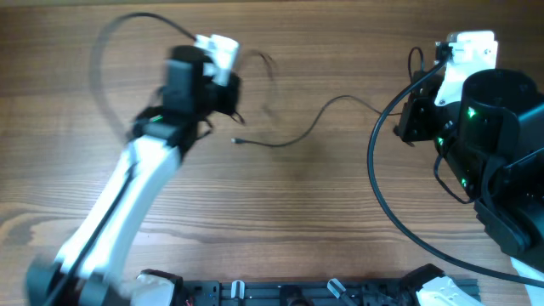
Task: Untangle cables
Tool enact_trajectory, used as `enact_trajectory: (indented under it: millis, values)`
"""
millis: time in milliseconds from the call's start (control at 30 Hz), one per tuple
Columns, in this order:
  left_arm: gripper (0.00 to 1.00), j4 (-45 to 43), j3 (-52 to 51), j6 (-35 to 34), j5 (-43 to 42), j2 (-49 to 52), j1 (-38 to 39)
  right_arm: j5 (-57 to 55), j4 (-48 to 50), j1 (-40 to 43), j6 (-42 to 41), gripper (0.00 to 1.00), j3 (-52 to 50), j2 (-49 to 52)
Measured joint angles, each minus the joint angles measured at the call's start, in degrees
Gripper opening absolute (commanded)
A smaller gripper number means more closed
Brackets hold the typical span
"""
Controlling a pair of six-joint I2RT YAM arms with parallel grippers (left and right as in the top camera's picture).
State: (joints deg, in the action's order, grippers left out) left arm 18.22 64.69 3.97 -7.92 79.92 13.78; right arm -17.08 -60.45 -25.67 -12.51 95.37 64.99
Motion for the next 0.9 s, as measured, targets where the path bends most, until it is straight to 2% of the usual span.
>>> enact_trajectory:
  millis: [167,300,467,567,767,867,900]
  values:
    - [0.04,4.52,0.04,-0.44,0.42,-10.62,-8.37,0.13,0.02,0.0,0.02,0.04,0.0,0.0]
    - [0.04,8.5,0.04,-0.9,0.61,-13.88,-12.96,-2.14,-0.07,0.0,0.02,0.04,0.0,0.0]
    - [0.04,12.68,0.04,-1.29,0.57,-14.19,-14.56,-7.41,0.0,0.02,0.04,0.04,0.0,0.5]
    - [0.04,12.92,0.04,-1.31,-0.15,-13.9,-14.56,-5.18,-0.15,0.02,1.4,0.04,0.07,2.62]
    - [0.04,14.47,0.04,-1.31,-2.86,-12.83,-14.56,2.97,-2.03,0.0,4.07,0.04,0.37,16.0]
    - [0.04,15.41,0.04,-1.31,-3.37,-12.79,-14.56,5.25,-1.68,0.0,4.26,0.08,0.35,24.46]
    - [0.04,15.72,0.04,-1.31,-3.52,-12.76,-14.56,6.49,-1.31,0.02,4.31,0.05,0.35,27.54]
